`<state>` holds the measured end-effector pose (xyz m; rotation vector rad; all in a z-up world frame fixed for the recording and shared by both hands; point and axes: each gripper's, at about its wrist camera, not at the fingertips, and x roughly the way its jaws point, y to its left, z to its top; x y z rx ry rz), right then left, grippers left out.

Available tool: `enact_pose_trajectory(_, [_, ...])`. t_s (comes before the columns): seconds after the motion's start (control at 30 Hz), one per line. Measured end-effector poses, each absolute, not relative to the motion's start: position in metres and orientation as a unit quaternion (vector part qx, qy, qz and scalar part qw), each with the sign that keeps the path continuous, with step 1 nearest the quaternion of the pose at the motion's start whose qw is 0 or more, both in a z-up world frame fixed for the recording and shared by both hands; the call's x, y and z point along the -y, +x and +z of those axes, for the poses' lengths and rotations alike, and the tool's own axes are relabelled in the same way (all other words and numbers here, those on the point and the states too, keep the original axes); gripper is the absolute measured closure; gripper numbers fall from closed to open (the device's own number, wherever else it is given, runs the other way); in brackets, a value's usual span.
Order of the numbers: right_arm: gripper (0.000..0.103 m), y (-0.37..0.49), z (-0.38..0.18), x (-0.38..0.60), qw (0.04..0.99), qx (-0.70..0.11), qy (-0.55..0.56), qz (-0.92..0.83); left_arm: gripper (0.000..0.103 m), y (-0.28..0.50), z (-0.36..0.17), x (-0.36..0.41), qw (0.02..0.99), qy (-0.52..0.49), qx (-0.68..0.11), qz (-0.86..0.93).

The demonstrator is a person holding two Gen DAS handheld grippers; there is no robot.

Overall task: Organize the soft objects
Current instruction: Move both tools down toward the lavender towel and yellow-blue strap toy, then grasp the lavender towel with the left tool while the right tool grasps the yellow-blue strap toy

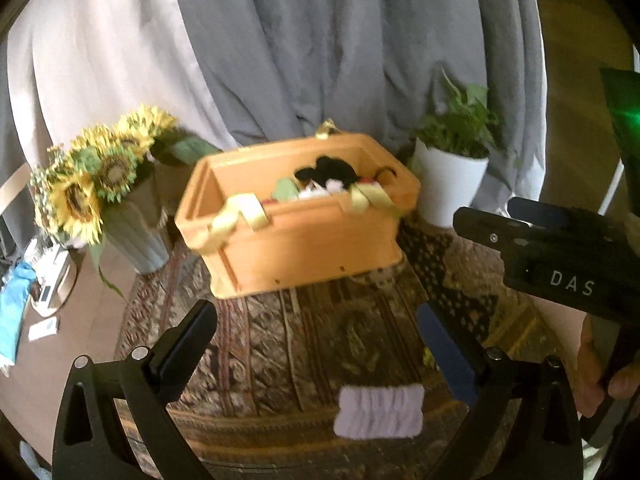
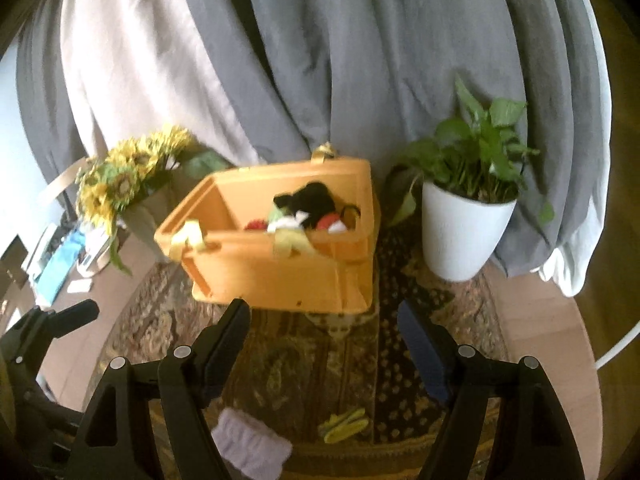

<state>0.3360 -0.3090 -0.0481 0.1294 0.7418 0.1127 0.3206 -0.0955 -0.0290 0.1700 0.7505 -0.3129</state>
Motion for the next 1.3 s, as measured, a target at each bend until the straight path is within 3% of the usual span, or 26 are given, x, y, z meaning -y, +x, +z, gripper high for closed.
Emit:
enact_pose_trajectory(0.53, [0.026, 0.320, -0.123, 0.323, 0.886, -0.447, 0.052, 0.110, 0.000, 0.281, -0.091, 0.127, 0.878, 0.098, -0.437, -0.167])
enact_pose_trajectory(1.3, [0.026, 0.338, -0.199, 0.312, 0.829, -0.540, 0.012, 0.146, 0.000, 0.295, -0.175, 0.134, 0.817, 0.089, -0.541, -0.180])
